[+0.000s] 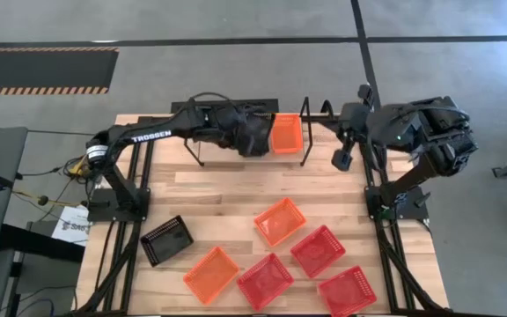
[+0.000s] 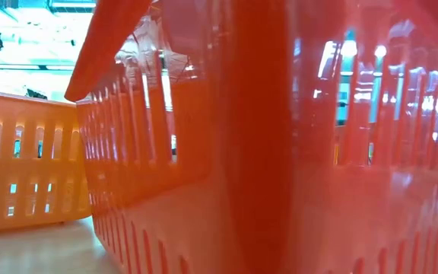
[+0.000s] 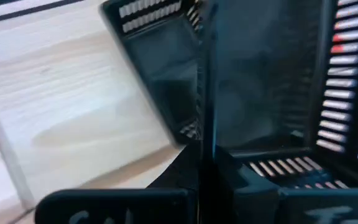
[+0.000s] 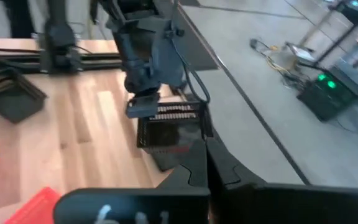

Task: Stack baskets on shelf by color
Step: Stack the top black bin on top of the black bin on the shelf

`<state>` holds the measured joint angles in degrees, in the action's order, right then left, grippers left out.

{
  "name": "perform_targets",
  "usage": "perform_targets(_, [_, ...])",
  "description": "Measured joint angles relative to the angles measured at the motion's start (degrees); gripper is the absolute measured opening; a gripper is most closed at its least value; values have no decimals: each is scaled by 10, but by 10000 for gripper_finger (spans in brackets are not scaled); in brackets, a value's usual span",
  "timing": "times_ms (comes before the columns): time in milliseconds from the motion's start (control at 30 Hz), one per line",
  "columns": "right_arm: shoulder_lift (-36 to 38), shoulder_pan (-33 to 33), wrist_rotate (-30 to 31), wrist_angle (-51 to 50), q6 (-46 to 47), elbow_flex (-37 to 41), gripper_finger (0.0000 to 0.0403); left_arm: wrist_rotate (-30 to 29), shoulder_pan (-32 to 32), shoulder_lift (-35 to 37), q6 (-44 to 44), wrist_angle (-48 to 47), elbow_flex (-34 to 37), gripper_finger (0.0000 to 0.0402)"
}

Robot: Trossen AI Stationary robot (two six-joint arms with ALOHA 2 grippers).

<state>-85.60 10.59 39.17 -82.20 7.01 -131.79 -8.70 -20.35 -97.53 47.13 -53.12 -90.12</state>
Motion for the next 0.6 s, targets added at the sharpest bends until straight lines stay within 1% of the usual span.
perform_targets(100, [0, -33, 5, -12, 0, 0, 1, 20, -23, -4, -11, 20, 0, 0])
perform_targets(200, [0, -72, 42, -33, -10, 0, 1, 33, -36, -10, -10, 16, 1, 0])
perform_targets(267, [0, -103, 65, -40, -25, 0, 1, 32, -37, -12, 2, 21, 1, 0])
perform_targets(400, [0, -175, 91, -39, -59, 0, 1, 4, -26, -16, 51, 18, 0, 0])
perform_targets(600, [0, -291, 92, -39, -124, 0, 1, -47, 5, -32, 162, 21, 2, 0])
